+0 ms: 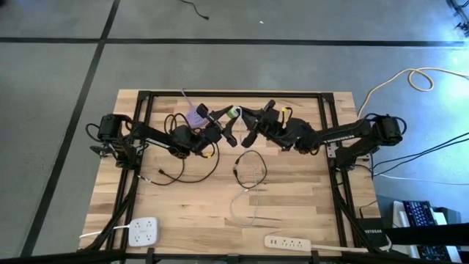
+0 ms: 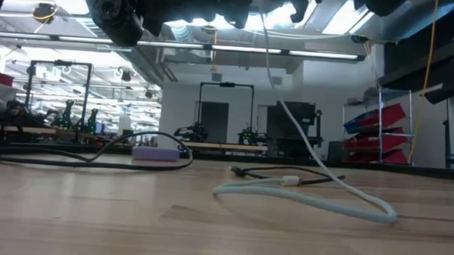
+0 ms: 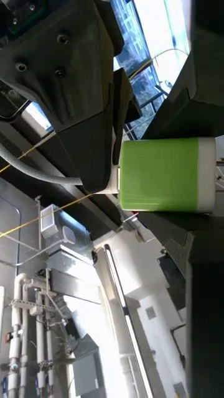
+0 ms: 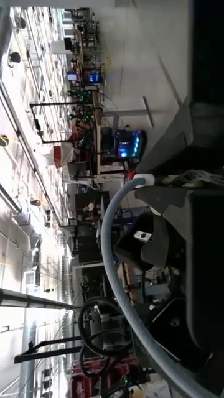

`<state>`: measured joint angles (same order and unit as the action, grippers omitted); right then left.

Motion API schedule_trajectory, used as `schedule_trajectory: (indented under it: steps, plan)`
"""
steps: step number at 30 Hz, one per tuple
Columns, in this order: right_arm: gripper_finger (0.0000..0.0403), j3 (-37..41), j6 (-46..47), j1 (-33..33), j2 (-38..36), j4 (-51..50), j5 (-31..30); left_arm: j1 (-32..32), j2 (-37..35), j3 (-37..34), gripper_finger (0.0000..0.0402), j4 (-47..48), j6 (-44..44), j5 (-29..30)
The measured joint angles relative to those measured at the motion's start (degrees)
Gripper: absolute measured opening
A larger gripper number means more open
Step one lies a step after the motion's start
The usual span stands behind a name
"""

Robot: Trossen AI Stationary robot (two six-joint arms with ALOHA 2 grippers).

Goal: Insert USB
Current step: Insert the white usb cable into the green charger adapter

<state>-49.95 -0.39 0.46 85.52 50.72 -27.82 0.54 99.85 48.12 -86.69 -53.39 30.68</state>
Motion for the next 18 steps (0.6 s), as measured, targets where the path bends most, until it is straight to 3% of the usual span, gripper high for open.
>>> schedule_trajectory:
  steps: [18]
  plan:
    - [0.0001,-1.3,-1.3,-0.5,0.1,-5.1,0.9,-0.3,-0.2,-2.0,0.0123,-0.1,-0.7,-0.4]
